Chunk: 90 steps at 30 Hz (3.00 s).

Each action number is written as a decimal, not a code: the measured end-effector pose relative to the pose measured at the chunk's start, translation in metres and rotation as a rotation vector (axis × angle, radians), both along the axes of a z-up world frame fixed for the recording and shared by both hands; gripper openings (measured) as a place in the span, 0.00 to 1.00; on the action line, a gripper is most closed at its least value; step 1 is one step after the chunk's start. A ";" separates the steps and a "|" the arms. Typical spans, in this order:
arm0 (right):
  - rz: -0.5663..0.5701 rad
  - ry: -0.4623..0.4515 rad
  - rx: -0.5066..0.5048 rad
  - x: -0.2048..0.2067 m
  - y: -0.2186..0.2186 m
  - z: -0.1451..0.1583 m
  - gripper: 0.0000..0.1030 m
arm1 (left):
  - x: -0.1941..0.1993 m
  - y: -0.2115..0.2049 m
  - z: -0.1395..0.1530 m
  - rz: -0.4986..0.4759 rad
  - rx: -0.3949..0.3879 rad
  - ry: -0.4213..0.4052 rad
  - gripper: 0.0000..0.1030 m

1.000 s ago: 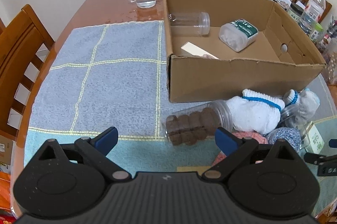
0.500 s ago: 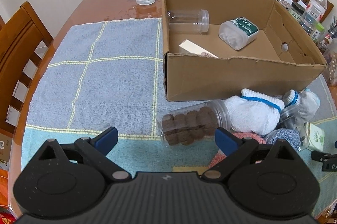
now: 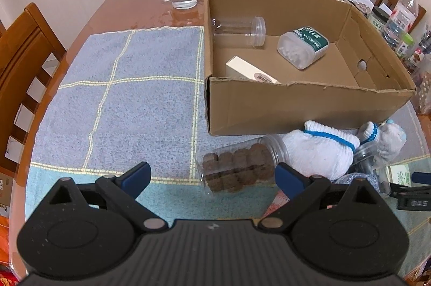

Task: Organize objects
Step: 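Move the right tool toward the green C&S pack on the towel, then grasp the clear brown-cookie jar with the left tool while the right tool grasps the C&S pack, then carry the cookie jar into the box with the left tool while the right tool drops the pack in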

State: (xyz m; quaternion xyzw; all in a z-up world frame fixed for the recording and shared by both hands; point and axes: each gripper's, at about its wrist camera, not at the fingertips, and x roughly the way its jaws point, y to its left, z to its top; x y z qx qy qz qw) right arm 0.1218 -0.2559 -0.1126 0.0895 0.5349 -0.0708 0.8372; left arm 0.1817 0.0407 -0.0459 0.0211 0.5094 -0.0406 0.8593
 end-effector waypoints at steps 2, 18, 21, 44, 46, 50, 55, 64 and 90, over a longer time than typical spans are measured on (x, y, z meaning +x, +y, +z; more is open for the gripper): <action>-0.003 0.011 -0.036 0.003 0.001 -0.008 1.00 | 0.001 0.000 -0.001 0.002 0.001 0.007 0.95; 0.064 0.008 -0.084 0.007 -0.001 -0.012 1.00 | 0.028 -0.019 -0.032 0.000 -0.054 0.024 0.96; 0.063 0.008 -0.084 0.008 -0.001 -0.013 1.00 | 0.029 -0.020 -0.037 0.016 -0.055 0.027 0.96; 0.071 -0.011 -0.087 0.013 0.001 -0.012 1.00 | 0.011 0.006 -0.058 -0.004 0.042 0.027 0.98; 0.077 -0.015 -0.088 0.015 0.002 -0.013 1.00 | 0.013 0.005 -0.060 -0.001 0.048 0.028 0.97; 0.092 -0.010 -0.086 0.019 0.001 -0.012 1.00 | 0.017 0.005 -0.062 0.002 0.046 0.019 0.95; 0.089 0.000 -0.084 0.021 0.001 -0.012 1.00 | 0.022 0.006 -0.064 0.004 0.033 0.027 0.93; 0.137 0.010 -0.079 0.018 0.005 -0.007 0.89 | 0.025 0.005 -0.062 -0.003 0.023 0.021 0.90; 0.312 -0.043 -0.095 0.010 0.010 0.056 0.70 | 0.008 0.013 0.020 -0.232 0.026 0.032 0.90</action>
